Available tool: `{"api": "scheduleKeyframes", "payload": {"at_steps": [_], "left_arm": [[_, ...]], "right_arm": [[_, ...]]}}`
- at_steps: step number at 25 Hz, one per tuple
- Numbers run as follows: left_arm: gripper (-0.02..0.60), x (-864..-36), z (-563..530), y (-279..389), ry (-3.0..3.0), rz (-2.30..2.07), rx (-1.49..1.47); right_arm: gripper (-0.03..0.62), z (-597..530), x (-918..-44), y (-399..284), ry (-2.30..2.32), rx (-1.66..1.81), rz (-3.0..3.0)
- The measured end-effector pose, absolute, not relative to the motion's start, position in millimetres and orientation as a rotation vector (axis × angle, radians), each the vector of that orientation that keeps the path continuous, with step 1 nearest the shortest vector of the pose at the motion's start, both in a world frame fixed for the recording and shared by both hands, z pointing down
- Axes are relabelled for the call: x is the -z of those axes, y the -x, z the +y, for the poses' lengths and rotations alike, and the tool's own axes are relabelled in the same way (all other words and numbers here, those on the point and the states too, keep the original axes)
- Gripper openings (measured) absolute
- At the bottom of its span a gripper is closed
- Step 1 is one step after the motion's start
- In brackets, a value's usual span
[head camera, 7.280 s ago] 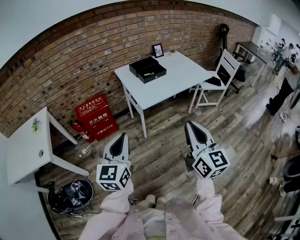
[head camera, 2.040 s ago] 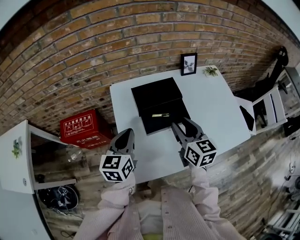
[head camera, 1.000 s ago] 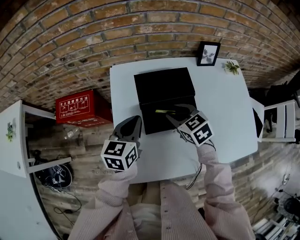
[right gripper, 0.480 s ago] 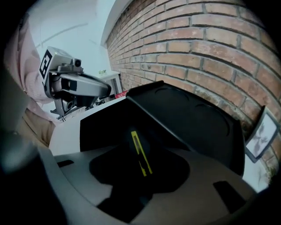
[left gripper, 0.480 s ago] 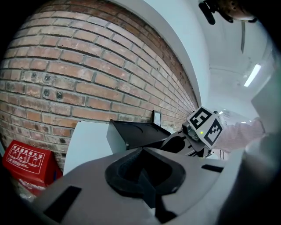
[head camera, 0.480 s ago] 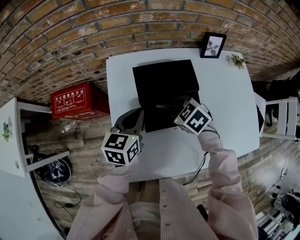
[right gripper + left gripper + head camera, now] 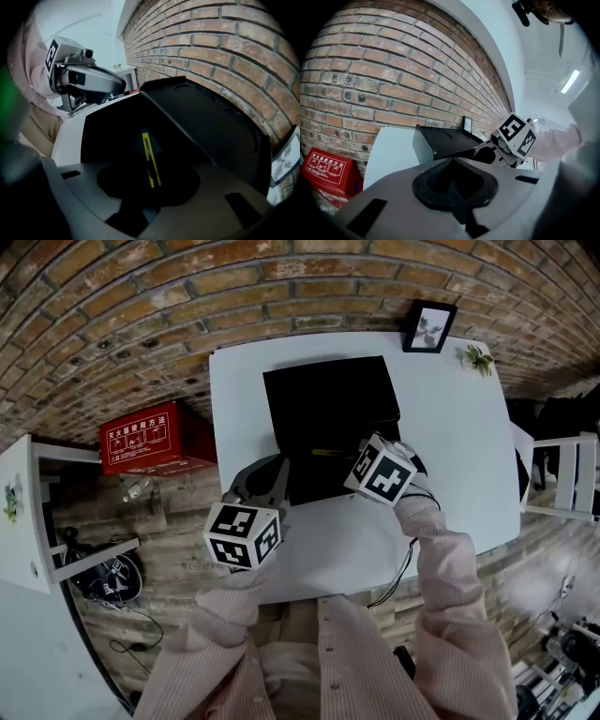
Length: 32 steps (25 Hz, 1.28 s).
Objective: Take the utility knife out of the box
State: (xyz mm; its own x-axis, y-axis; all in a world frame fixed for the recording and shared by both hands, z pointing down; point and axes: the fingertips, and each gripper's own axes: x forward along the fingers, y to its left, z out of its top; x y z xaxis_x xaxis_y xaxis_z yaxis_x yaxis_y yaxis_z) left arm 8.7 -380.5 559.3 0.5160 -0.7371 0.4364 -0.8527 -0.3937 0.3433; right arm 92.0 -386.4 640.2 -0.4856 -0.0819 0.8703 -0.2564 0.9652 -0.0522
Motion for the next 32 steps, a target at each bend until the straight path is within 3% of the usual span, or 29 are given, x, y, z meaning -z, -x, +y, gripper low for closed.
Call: {"api": "scheduleKeyframes", "payload": {"at_steps": [8, 32], "left_arm": [[-0.008, -558.8, -380.6, -10.1, -2.229, -1.294, -0.292], [-0.008, -534.7, -359.3, -6.9, -2.333, -1.290, -0.230]], "right_arm": [[0.060, -383.0, -639.9, -92.1, -0.187, -0.175, -2.072], [0.054, -370.6, -592.4, -82.0, -0.334, -0.070, -2.236]]}}
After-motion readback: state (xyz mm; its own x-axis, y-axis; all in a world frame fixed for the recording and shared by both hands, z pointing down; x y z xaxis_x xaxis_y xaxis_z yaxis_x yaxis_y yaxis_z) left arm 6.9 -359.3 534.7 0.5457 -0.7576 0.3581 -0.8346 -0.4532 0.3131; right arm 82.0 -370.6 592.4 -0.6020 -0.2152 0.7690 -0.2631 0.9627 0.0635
